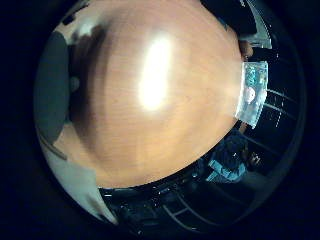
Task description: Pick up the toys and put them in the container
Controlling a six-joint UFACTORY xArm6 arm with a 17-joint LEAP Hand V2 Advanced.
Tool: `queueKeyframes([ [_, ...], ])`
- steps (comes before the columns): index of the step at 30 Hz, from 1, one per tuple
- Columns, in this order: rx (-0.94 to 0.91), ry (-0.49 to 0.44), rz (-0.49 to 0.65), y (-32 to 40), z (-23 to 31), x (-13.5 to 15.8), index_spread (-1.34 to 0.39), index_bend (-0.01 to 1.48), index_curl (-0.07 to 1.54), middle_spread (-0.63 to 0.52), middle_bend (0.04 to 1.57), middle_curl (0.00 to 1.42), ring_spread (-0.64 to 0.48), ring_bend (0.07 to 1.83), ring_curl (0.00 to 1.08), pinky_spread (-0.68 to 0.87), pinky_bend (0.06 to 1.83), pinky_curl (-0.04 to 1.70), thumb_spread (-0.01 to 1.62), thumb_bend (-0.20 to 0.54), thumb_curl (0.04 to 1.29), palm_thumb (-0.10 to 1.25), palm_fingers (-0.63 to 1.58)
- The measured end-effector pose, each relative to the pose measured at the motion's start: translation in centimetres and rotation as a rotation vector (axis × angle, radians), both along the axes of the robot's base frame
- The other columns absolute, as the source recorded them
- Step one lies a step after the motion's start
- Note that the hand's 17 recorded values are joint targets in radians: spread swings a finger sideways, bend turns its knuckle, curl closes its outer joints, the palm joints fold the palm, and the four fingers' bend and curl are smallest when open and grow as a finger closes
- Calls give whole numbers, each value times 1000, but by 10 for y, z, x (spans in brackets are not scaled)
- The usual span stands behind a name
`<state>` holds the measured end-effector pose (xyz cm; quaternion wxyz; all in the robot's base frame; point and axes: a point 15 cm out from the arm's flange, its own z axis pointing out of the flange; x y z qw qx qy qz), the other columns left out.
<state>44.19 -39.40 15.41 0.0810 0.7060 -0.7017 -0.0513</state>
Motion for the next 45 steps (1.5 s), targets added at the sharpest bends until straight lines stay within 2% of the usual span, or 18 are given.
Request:
queueKeyframes([
  [1,2,2,1,0,0,-1,-428,273,356,-291,615,469,-314,807,396,-137,586,331,949,0,311,577,1338],
  [3,4,6,3,1,0,-1,-423,373,411,-282,719,516,-301,895,434,-298,724,372,959,-4,325,650,1359],
  [4,9,13,3,3,1,-3,-403,473,463,-272,796,546,-282,952,457,-361,799,403,957,-8,337,701,1372],
  [8,24,44,6,7,2,-11,-307,784,606,-196,1022,620,-224,1123,522,-344,1011,508,895,16,430,934,1377],
  [10,36,63,5,11,3,-17,-271,881,655,-167,1115,652,-211,1213,557,-304,1115,566,826,0,493,998,1313],
  [14,58,80,13,18,29,-29,-228,997,716,-143,1257,702,-201,1332,610,-245,1239,660,731,-15,594,1042,1200],
  [21,47,62,26,38,107,-44,-196,1076,761,-127,1332,725,-201,1385,657,-212,1250,751,575,-16,724,1069,1117],
  [28,-1,-7,69,85,208,-59,-185,1090,775,-123,1347,729,-206,1382,682,-198,1225,817,524,-20,798,1055,1102],
  [33,-53,-89,152,140,280,-64,-183,1087,779,-123,1349,731,-208,1377,698,-206,1201,854,514,-21,834,1047,1105],
  [37,-84,-193,234,197,331,-63,-184,1088,785,-124,1349,731,-210,1371,707,-212,1186,877,504,-21,853,1040,1106],
  [45,-16,-346,373,341,379,-56,-183,1088,788,-124,1345,730,-211,1361,721,-220,1149,910,479,-22,876,1045,1110],
])
